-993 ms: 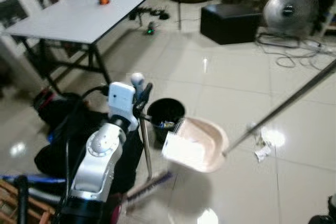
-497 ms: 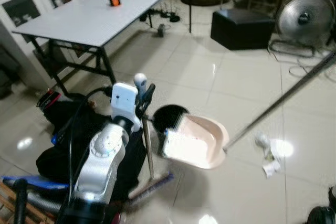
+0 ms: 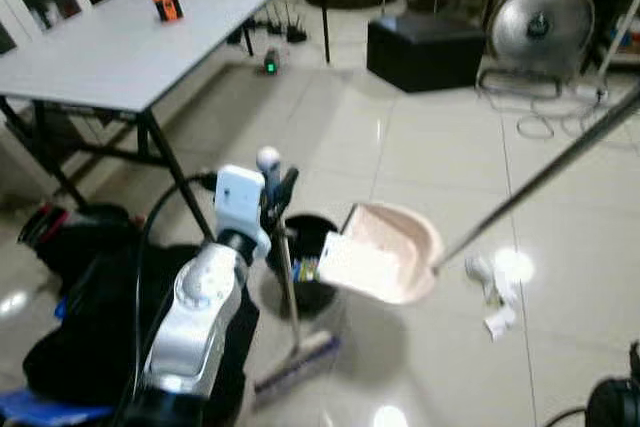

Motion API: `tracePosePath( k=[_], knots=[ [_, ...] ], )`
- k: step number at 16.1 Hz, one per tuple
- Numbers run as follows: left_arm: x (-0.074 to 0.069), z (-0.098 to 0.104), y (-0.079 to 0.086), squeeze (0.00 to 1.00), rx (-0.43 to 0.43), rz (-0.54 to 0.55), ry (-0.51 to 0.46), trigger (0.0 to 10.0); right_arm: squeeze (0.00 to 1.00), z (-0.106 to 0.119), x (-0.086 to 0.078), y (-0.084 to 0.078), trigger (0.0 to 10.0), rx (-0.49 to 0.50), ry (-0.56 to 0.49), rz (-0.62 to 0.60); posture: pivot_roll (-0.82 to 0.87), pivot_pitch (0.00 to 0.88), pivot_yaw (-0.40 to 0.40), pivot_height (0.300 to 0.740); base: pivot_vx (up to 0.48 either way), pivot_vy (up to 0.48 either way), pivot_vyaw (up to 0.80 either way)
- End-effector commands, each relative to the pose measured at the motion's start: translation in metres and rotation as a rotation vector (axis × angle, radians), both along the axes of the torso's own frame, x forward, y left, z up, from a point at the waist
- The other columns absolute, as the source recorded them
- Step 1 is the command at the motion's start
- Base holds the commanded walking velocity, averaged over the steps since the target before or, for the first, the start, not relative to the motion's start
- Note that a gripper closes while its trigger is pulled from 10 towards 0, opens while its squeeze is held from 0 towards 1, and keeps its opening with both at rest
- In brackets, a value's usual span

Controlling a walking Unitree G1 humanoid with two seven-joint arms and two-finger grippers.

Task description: Sweep floor

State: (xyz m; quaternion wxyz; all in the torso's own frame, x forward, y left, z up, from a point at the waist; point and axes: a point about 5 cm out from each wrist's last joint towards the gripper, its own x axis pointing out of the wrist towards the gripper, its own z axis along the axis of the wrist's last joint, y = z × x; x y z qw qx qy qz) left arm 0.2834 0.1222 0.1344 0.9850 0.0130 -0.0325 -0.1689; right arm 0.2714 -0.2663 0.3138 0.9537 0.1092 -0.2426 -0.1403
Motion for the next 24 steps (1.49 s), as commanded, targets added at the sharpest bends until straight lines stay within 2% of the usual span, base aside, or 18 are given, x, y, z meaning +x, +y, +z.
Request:
tracePosePath(
  k=[1,11,14,16,18,19,22,24],
  knots=[
    [0.001,0.009,0.013,0.0,0.032,0.046,-0.039,10.0,0.0,0.007,0.002,0.011,10.0,-0.003,-0.038,0.068,-0.07,0.001,0.057,0.74,0.39,0.0,0.0],
    [-0.01,0.005,0.025,0.0,0.053,0.086,-0.023,10.0,0.0,0.001,0.014,0.02,10.0,-0.003,-0.026,0.122,-0.04,0.0,0.03,0.74,0.393,0.0,0.0],
    [-0.016,-0.001,0.031,0.0,0.078,0.087,0.001,10.0,0.0,-0.001,0.017,0.024,10.0,-0.051,0.011,0.126,-0.04,0.0,0.03,0.74,0.391,0.0,0.0],
    [-0.027,-0.01,0.039,0.0,0.124,0.065,0.047,10.0,0.0,-0.002,0.018,0.024,10.0,-0.054,0.015,0.124,-0.03,0.0,0.028,0.74,0.364,0.0,0.8],
    [-0.039,-0.02,0.048,0.0,0.148,0.049,0.086,10.0,0.0,-0.005,0.019,0.021,10.0,-0.021,0.0,0.119,-0.02,0.0,0.021,0.74,0.159,0.0,0.0],
    [-0.045,-0.027,0.06,0.0,0.186,0.084,0.131,10.0,0.0,-0.009,0.022,0.021,10.0,-0.014,-0.001,0.126,-0.02,0.0,0.017,0.74,0.0,0.0,0.0],
    [-0.048,-0.028,0.065,0.0,0.192,0.103,0.151,10.0,0.0,-0.016,0.028,0.026,10.0,-0.031,-0.004,0.141,0.0,0.0,0.014,0.74,0.0,0.0,0.0],
    [-0.044,-0.04,0.071,0.0,0.204,0.117,0.164,10.0,0.0,-0.022,0.036,0.032,10.0,-0.041,-0.025,0.169,0.01,0.001,0.015,0.74,0.0,0.0,0.0]
  ],
)
